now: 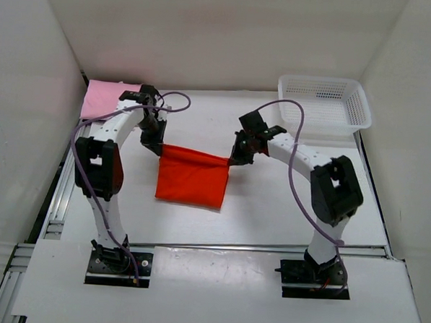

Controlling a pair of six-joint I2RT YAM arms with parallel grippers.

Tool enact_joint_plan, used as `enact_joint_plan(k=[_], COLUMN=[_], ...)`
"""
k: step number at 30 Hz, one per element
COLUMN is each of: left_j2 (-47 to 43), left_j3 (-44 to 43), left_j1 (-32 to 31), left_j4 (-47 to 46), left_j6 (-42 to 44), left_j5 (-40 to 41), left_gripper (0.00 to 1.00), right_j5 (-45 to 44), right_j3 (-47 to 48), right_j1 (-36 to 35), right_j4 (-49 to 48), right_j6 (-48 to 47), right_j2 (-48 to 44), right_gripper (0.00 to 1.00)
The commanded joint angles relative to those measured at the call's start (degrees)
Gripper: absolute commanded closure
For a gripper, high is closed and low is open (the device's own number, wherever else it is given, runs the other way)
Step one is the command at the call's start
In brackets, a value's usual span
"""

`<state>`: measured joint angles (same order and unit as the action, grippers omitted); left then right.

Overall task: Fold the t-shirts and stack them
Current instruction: Fold the long partially folded tshirt into a neat square

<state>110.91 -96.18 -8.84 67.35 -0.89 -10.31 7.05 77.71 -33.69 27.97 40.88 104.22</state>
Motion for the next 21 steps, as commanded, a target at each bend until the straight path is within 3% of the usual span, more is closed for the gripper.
enact_joint_plan(k=[1, 3, 6, 8, 10, 14, 15, 17, 18, 21], left_j2=[1.8, 3.9, 5.1, 6.6, 7.1, 4.6, 3.2, -1.9, -3.8, -7.6], left_j3=[-3.1, -3.8, -4.4, -5.1, -6.5, -8.4, -7.7, -3.6, -1.7, 4.4], left_j1=[1.4, 1.9, 1.9, 2.4, 2.9, 6.2, 6.8, 6.8, 6.8, 3.2], left_j4=[-2.2, -2.2, -2.2, -2.8, -4.3, -8.5, -10.1, -13.6, -15.2, -17.3], left_j6=[0.9, 0.9, 0.9, 0.9, 0.9, 0.9, 0.9, 0.9, 0.9, 0.9], left_j5=[2.4, 4.2, 4.9, 4.9, 5.6, 6.1, 6.6, 6.6, 6.6, -1.1], left_gripper=[0.9, 0.9, 0.84, 0.66, 0.51, 0.47, 0.47, 0.47, 0.53, 0.66], right_j5=[1.0, 2.6, 2.6, 1.2, -1.2, -6.2, -7.0, -7.5, -7.0, -2.4], right_j3=[5.9, 8.8, 11.4, 14.0, 14.6, 12.7, 11.9, 11.3, 11.3, 9.8], right_j1=[2.8, 3.7, 5.0, 5.6, 6.2, 4.2, 3.0, -0.4, -1.3, -2.7], right_j4=[1.7, 1.7, 1.7, 2.3, 2.3, 0.3, -1.3, -1.3, -1.3, -2.8], right_j6=[-3.1, -2.6, -2.0, -2.0, -1.5, -3.1, -5.2, -6.9, -6.9, -4.3], right_j2=[6.0, 9.7, 13.3, 14.6, 13.9, 7.6, 6.6, 5.9, 5.9, 6.7], right_gripper=[1.0, 0.96, 0.7, 0.55, 0.54, 0.61, 0.71, 0.8, 0.9, 0.97])
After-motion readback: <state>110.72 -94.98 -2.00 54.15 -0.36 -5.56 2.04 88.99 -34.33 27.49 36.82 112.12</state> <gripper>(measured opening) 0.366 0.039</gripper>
